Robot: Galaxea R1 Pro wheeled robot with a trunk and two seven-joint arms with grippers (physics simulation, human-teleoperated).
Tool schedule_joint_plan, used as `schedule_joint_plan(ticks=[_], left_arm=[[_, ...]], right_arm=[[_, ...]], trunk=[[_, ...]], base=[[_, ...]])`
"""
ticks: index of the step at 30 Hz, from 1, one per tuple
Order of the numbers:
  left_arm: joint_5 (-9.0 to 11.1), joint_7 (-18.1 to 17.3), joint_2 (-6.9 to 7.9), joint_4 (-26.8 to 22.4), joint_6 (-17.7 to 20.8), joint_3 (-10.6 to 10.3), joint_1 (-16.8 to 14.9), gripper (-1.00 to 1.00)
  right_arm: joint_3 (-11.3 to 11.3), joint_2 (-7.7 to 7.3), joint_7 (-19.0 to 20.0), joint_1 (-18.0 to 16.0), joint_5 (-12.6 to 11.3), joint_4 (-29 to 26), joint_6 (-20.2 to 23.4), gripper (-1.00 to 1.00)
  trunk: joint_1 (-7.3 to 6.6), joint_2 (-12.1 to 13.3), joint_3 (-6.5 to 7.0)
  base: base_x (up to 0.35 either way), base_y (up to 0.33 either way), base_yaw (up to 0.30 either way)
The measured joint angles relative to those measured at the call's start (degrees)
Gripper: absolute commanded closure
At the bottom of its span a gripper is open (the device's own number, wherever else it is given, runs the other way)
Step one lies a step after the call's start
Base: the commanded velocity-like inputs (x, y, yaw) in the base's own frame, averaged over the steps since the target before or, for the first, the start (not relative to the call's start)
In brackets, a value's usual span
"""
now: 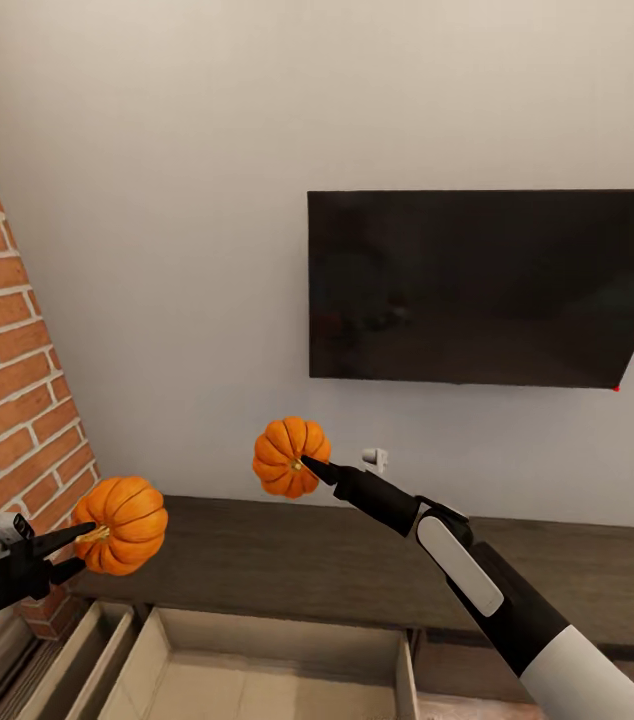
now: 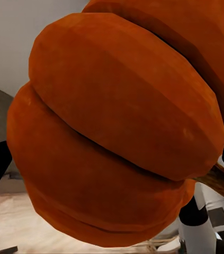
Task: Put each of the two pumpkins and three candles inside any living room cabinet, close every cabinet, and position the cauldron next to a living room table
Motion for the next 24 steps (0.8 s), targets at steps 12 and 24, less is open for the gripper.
schedule_joint_plan(ticks=[12, 24], left_arm=[[-0.3, 0.0, 0.00, 0.0, -0.1, 0.0, 0.0, 1.00], [0.1, 0.0, -0.01, 0.0, 0.0, 0.0, 0.0, 1.00]], right_arm=[[0.0, 0.00, 0.0, 0.0, 0.1, 0.0, 0.0, 1.00], [0.0, -0.01, 0.0, 0.0, -0.2, 0.0, 0.0, 1.00]], trunk=[[-0.01, 0.0, 0.00], [0.00, 0.0, 0.07]], base=[[0.046, 0.272, 0.045], [0.011, 0.096, -0.103]])
